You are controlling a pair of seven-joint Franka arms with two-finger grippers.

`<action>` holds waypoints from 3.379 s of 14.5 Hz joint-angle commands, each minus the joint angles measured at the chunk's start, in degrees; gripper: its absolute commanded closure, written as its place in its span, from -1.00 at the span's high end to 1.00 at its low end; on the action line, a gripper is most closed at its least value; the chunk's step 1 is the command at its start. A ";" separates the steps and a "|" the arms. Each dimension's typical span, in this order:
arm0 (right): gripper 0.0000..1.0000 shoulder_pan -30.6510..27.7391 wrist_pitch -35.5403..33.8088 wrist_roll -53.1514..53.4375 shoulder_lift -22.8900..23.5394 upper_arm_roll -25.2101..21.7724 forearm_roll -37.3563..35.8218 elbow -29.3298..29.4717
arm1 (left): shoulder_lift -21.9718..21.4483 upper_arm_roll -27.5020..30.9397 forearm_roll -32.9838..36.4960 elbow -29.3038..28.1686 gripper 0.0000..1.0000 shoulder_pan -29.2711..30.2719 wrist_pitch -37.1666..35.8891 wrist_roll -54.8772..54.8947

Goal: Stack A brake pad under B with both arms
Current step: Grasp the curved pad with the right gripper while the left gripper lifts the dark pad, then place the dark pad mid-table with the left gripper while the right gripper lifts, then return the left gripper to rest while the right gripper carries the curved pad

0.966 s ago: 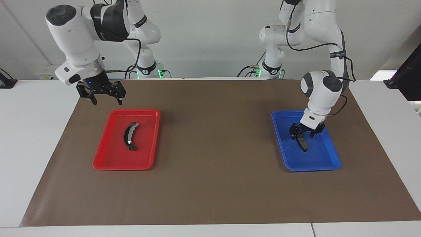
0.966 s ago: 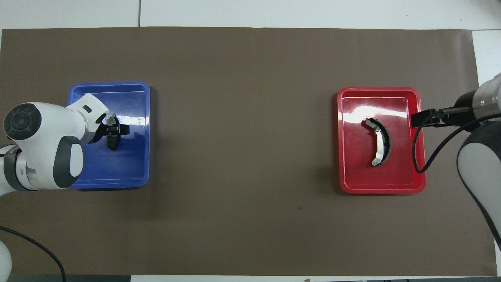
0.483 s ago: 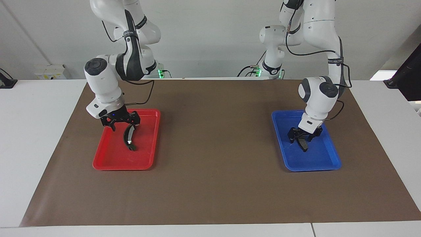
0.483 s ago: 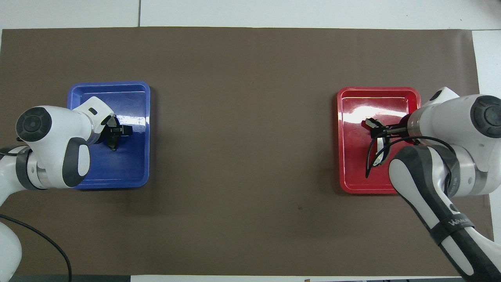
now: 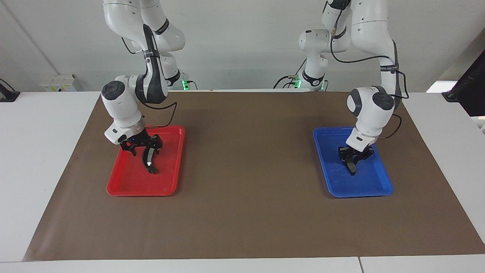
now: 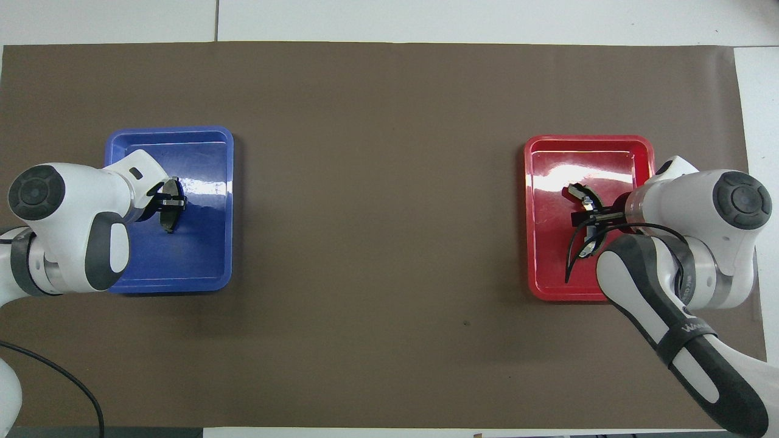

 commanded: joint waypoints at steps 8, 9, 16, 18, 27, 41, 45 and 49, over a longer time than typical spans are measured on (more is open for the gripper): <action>0.59 -0.82 2.79 -5.70 1.85 0.20 2.27 -1.48 | -0.74 -0.78 -1.48 10.79 -0.61 -4.06 -13.40 -1.16; 0.41 -0.82 2.88 -5.79 1.76 0.11 2.27 -1.56 | -0.65 -0.78 -4.54 11.40 -0.61 -5.99 -13.49 -3.09; -1.00 -1.61 1.22 -6.23 1.85 0.20 2.27 -0.60 | 0.66 -0.69 -9.05 13.52 -0.67 -25.41 -8.94 -24.99; -1.00 -1.61 -2.37 -4.04 1.50 0.11 2.27 2.11 | 2.59 -0.78 -9.05 13.52 -0.67 -28.15 -6.56 -26.92; -1.00 1.89 -18.91 4.58 0.79 0.55 1.30 15.30 | 8.40 -0.78 -9.05 12.82 0.17 -33.87 -0.04 -34.13; -1.00 23.59 -18.83 22.58 4.91 0.99 0.95 21.01 | -3.10 0.27 -8.09 24.24 0.99 -5.42 -35.53 -3.23; -1.00 32.65 -19.44 37.76 14.73 0.90 -0.53 32.84 | -5.47 0.45 -4.75 28.63 0.99 2.41 -43.18 5.74; -1.00 35.82 -18.13 44.74 22.23 0.99 -2.12 40.01 | -9.34 0.62 -2.38 28.98 0.99 4.18 -44.25 8.76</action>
